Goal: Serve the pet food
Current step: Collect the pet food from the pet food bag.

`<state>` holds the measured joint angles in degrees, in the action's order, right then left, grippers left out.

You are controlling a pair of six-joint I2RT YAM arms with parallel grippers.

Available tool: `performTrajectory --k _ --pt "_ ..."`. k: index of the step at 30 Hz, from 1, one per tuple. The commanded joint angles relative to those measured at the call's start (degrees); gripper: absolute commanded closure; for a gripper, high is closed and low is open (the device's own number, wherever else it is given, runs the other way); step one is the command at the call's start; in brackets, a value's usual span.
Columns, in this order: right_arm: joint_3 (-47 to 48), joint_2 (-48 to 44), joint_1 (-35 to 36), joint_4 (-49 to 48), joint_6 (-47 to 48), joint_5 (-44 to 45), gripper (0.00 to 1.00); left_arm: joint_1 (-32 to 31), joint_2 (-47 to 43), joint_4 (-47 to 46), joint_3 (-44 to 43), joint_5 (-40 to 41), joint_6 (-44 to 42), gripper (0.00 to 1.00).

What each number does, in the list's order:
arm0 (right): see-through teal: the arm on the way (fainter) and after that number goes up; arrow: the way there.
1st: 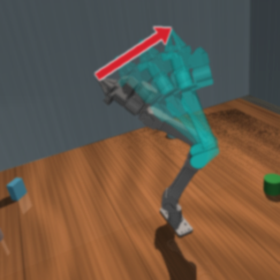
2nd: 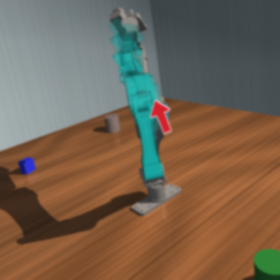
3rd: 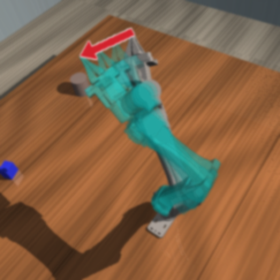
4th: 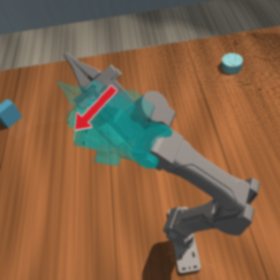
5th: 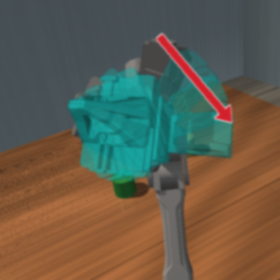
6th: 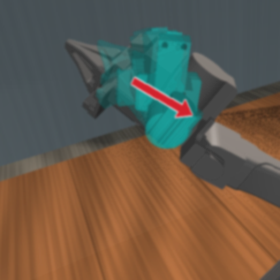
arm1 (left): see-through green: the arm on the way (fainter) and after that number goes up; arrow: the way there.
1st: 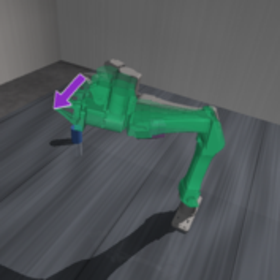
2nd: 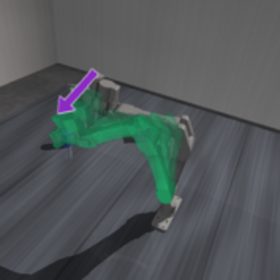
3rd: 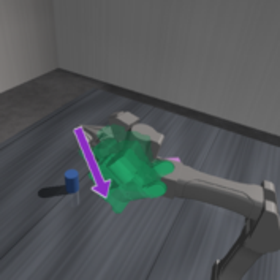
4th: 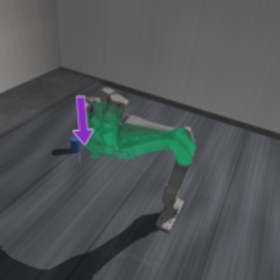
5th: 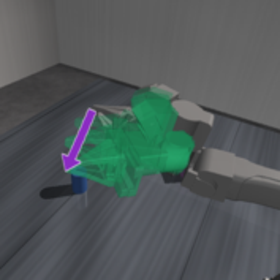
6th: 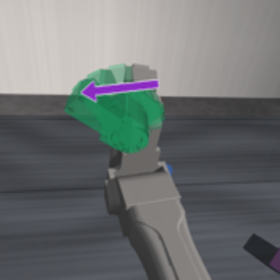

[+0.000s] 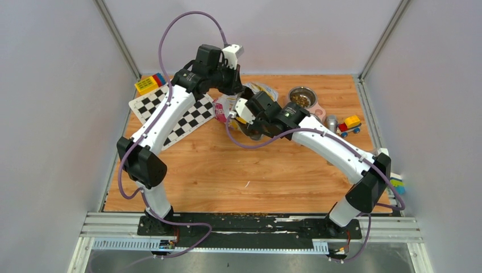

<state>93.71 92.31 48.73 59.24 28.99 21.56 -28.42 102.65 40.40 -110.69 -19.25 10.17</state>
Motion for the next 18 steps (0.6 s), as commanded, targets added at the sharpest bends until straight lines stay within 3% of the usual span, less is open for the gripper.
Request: performTrajectory --k 1,18 --pt "-1.51 -3.63 0.28 -4.71 -7.41 -7.13 1.00 -0.75 -5.21 -5.94 -0.74 -4.06 1.19 1.00" --pt "-10.10 -12.58 -1.35 -31.90 -14.05 -9.18 1.00 -0.75 -6.84 -6.32 0.48 -3.51 0.94 1.00"
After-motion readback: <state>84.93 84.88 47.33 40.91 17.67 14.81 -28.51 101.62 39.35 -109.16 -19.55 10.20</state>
